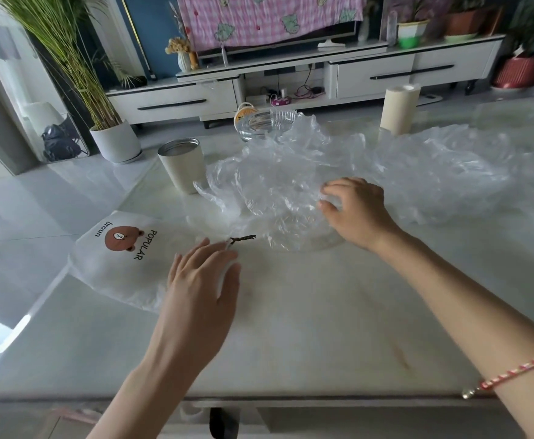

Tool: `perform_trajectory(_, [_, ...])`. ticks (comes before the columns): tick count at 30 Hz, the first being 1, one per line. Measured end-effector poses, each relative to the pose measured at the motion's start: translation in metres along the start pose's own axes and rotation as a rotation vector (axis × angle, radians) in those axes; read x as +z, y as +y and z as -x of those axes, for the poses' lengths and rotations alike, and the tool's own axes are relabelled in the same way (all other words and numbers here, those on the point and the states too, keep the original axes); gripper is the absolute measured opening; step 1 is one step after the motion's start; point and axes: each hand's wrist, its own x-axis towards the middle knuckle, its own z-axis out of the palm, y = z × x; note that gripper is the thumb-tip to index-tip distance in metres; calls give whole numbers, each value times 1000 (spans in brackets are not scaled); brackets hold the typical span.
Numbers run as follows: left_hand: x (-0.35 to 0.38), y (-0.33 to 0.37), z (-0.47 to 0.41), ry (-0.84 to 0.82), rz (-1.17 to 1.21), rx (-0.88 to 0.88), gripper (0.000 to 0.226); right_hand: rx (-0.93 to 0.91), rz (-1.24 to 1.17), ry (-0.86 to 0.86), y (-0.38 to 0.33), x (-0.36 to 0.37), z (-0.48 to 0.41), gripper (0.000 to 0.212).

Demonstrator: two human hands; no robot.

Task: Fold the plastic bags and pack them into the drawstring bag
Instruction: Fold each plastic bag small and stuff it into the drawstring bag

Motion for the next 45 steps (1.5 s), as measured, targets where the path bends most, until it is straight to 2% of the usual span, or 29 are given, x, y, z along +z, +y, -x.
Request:
perform_trajectory(5, [1,39,-17,44,174,-25,26,28,-271,209,-15,-33,9,28])
perform_trajectory(9, [13,63,-25,-15,321,-120,65,110,-585,74,-25,-63,39,31])
perform_trajectory(11, [16,75,-27,-82,577,-306,84,108,-675,-17,-27,-72,56,29])
perform_trajectory(13, [18,84,-31,-164,977,-613,93,100,-683,-108,-27,-78,67,34])
perform_trajectory(15, [22,85,-31,-240,1271,-834,82,95,-704,-169,-28,-78,73,41])
perform_trajectory(16, [26,85,-30,-240,1306,-872,74,102,-727,-186,-27,-77,76,40])
perform_trajectory(18, [35,87,-27,-169,1229,-883,59,119,-755,-181,-23,-77,83,34])
perform_trajectory(20, [41,88,-25,-121,1128,-862,55,190,-765,-100,-15,-75,91,25])
perform_trajectory(23, [46,85,-21,-144,1016,-782,49,388,-792,83,4,-76,95,21])
perform_trajectory(26, [47,85,-16,-161,876,-677,47,591,-936,176,16,-81,95,18])
perform_trajectory(28, [49,90,-13,-168,815,-615,47,687,-925,171,24,-83,97,17])
perform_trajectory(30, [51,96,-8,-207,773,-570,43,749,-905,57,26,-85,100,9])
perform_trajectory(31, [53,99,-5,-242,752,-554,41,753,-891,-35,24,-87,103,10])
perform_trajectory(34, [56,103,1,-303,740,-535,40,622,-751,-301,12,-87,113,62])
perform_trajectory(35, [55,104,2,-309,743,-532,41,573,-690,-351,7,-85,117,75])
perform_trajectory(36, [55,105,2,-308,748,-527,42,531,-631,-392,2,-83,121,80])
perform_trajectory(38, [54,106,2,-302,749,-508,46,481,-525,-400,3,-76,127,64])
perform_trajectory(41, [51,106,2,-337,693,-500,53,459,-466,-248,13,-72,128,32])
perform_trajectory(43, [51,104,1,-358,590,-514,56,501,-482,-168,20,-75,125,27])
perform_trajectory(45, [52,104,4,-400,421,-472,44,556,-505,-105,26,-79,120,28])
